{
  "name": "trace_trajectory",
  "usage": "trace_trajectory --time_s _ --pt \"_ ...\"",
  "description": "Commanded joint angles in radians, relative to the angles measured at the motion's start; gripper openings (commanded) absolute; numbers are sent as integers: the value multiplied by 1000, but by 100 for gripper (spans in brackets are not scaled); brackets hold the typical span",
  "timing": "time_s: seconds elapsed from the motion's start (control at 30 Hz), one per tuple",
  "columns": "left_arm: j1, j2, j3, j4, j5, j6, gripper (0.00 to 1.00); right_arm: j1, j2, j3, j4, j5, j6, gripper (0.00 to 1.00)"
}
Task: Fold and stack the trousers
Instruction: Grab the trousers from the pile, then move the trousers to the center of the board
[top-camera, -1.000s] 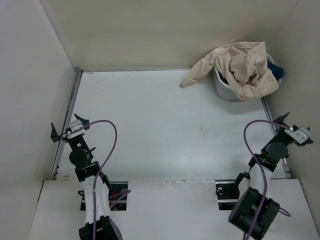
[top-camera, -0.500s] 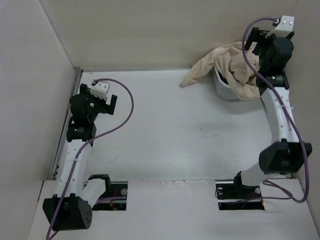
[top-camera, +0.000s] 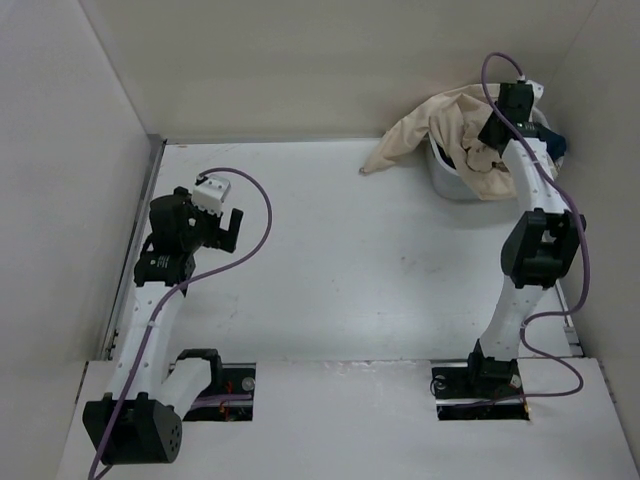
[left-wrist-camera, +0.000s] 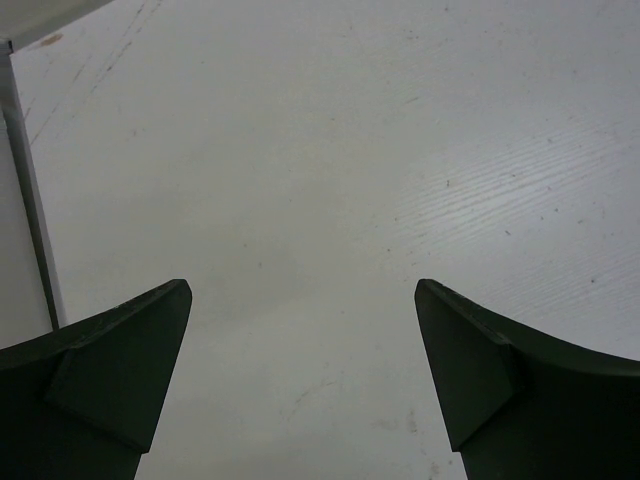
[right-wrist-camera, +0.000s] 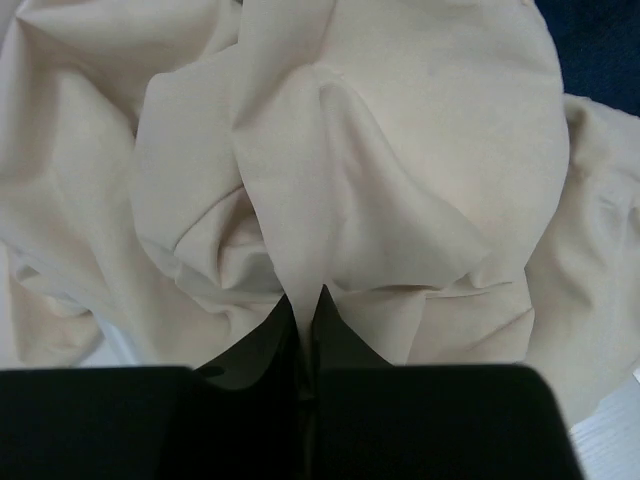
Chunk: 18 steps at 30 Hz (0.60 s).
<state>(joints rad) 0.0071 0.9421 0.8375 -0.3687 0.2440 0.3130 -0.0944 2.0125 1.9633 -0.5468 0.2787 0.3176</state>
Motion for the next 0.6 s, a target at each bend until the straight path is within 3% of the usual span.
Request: trace_trajectory --time_s 0.0,0.13,0.3,0.47,0.57 --pt "0 -60 28 30 18 -11 100 -3 -79 98 -38 -5 11 0" --pt "9 -92 8 69 9 -3 100 179 -171 239 36 -105 -110 0" --pt "104 -120 -12 195 -29 -49 100 691 -207 635 109 -200 -365 0" --pt "196 -121 18 269 -12 -118 100 969 -332 617 241 -171 -483 0" --pt "233 -131 23 315 -11 -138 100 1000 -440 470 271 -96 -471 0"
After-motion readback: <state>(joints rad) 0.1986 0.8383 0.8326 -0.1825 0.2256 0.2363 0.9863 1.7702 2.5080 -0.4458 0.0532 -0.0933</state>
